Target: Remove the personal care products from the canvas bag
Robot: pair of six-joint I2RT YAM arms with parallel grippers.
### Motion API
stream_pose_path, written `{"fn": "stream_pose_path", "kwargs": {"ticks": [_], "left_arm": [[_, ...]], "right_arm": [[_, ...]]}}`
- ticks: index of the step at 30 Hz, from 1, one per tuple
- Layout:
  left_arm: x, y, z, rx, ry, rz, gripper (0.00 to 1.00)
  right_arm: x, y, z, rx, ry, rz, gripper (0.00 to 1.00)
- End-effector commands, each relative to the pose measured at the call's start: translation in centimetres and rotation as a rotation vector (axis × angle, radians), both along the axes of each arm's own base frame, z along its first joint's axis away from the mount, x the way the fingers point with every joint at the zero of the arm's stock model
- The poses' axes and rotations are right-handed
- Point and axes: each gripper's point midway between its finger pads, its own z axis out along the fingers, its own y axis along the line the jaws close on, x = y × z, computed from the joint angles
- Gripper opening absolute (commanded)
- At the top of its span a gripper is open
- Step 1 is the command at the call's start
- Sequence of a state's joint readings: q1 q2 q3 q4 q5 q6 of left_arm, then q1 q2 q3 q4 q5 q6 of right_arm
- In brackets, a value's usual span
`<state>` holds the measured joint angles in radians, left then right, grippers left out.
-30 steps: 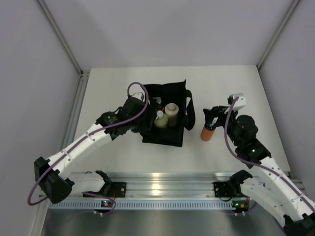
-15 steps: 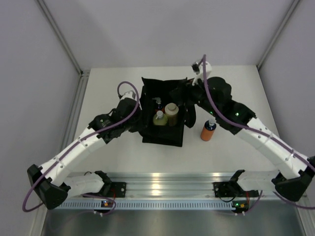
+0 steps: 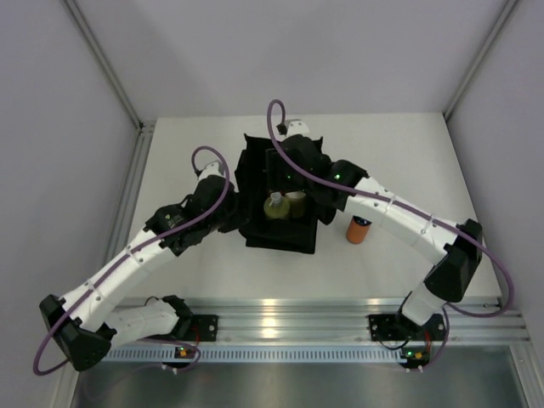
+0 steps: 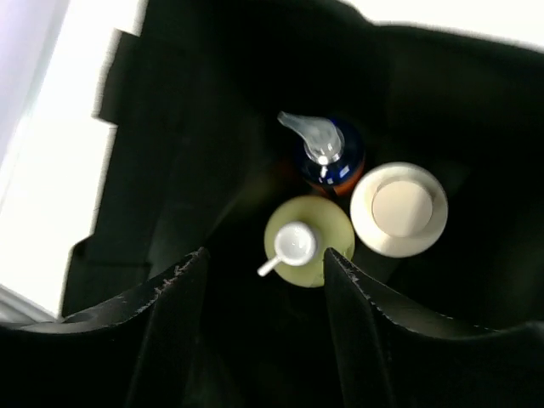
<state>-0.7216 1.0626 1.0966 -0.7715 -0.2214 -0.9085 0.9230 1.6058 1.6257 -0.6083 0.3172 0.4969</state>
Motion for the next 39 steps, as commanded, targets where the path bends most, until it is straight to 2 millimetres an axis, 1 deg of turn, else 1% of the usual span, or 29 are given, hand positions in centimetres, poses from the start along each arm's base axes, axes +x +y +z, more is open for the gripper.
{"fn": "stream_pose_path", "kwargs": {"ticks": [1,2,4,6,8,10,11,13,15,16,17,21,26,32,33,34,36,39], "left_arm": [[0.2,-0.6,-1.0,-0.019,0.021,0.002,0.0],[0.1,-0.6,-1.1,-0.022,0.026,-0.002,0.0],[-0.3,-0.6,-1.5,-0.026,0.04,-0.006,0.0],[-0.5,-0.4,-1.5,-0.037,0.037,-0.001,0.0],[-0.8,-0.1,-1.9,-0.034,0.042,0.004,0.0],[-1.1,0.1,-2.2,-0.036,0.046,0.008,0.0],[-1.2,0.1,-2.3,-0.037,0.049,0.007,0.0],[-1.3,0.1,-2.3,-0.042,0.052,0.007,0.0],[-1.4,0.0,-2.4,-0.048,0.058,0.005,0.0],[-1.4,0.0,-2.3,-0.049,0.058,0.002,0.0],[-1.4,-0.1,-2.1,-0.055,0.056,0.0,0.0],[-1.5,-0.3,-1.9,-0.068,0.058,0.0,0.0],[-1.7,-0.3,-2.3,-0.085,0.076,0.015,0.0],[-1.7,-0.3,-2.2,-0.104,0.087,0.039,0.0],[-1.6,-0.2,-2.2,-0.102,0.084,0.044,0.0],[-1.6,-0.2,-2.2,-0.105,0.082,0.046,0.0],[-1.7,-0.1,-2.3,-0.102,0.085,0.051,0.0],[-1.7,-0.1,-2.5,-0.097,0.087,0.05,0.0]], "right_arm": [[-0.3,0.2,-0.5,-0.001,0.048,-0.077,0.57],[-0.1,0.2,-1.3,-0.021,0.058,-0.094,0.58],[-0.1,0.1,-2.0,-0.038,0.077,-0.111,0.62],[0.0,0.3,-2.5,-0.043,0.092,-0.12,0.63],[-0.1,0.4,-3.1,-0.042,0.11,-0.132,0.67],[-0.1,0.9,-4.0,-0.048,0.133,-0.137,0.69],[-0.1,0.9,-4.7,-0.067,0.144,-0.144,0.69],[-0.1,0.9,-5.2,-0.077,0.145,-0.165,0.69],[0.3,0.3,-6.3,-0.11,0.143,-0.204,0.69],[0.3,0.3,-6.5,-0.112,0.143,-0.214,0.69],[0.5,0.3,-7.1,-0.126,0.146,-0.221,0.69],[0.8,0.4,-8.2,-0.144,0.158,-0.243,0.69],[1.2,0.3,-9.4,-0.175,0.161,-0.263,0.68],[0.8,-0.1,-11.5,-0.217,0.188,-0.273,0.65],[0.7,0.0,-11.9,-0.227,0.197,-0.261,0.61],[0.7,0.1,-11.8,-0.228,0.195,-0.257,0.61],[0.4,0.3,-12.6,-0.236,0.215,-0.243,0.59],[0.1,0.3,-13.3,-0.252,0.228,-0.231,0.5]]}}
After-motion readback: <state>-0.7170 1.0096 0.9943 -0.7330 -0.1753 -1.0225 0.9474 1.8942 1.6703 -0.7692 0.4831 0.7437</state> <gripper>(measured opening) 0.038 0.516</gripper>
